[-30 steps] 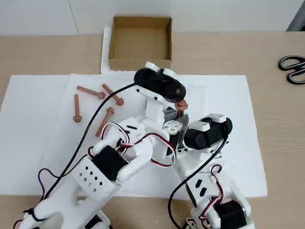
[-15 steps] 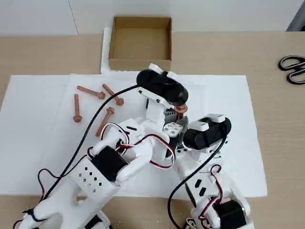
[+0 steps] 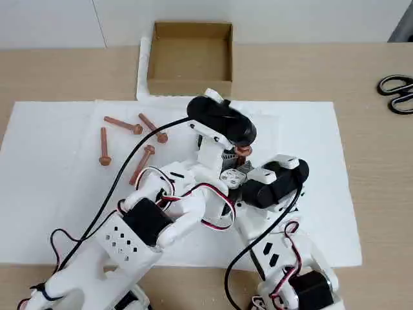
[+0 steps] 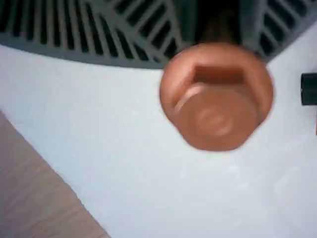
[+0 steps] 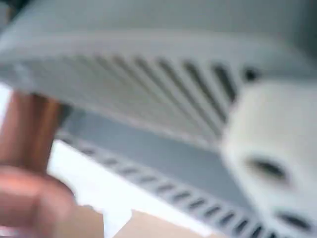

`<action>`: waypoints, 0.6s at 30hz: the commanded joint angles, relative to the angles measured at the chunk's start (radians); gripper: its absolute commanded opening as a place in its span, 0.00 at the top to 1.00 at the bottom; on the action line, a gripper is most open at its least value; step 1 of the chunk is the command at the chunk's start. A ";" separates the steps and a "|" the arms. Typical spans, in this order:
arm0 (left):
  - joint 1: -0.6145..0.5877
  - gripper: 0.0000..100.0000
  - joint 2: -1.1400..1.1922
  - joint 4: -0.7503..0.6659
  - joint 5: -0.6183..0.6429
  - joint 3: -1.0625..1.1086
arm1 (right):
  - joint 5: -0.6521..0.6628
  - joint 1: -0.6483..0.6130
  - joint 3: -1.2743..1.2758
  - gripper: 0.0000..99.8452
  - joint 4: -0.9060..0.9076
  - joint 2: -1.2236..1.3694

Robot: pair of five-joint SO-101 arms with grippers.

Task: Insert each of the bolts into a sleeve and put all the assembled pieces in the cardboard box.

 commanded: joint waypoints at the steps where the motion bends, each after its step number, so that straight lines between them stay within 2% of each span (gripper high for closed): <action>1: 0.006 0.99 -0.020 0.014 -0.008 -0.005 | 0.011 -0.002 -0.009 1.00 -0.030 -0.012; 5: 0.006 0.98 -0.021 0.014 -0.008 -0.012 | 0.011 -0.002 -0.009 1.00 -0.030 -0.012; 12: 0.006 0.82 -0.028 0.031 -0.005 -0.016 | 0.011 -0.002 -0.009 1.00 -0.028 -0.012; 18: 0.002 0.81 -0.028 0.141 -0.005 -0.108 | 0.012 -0.002 -0.009 1.00 -0.028 -0.012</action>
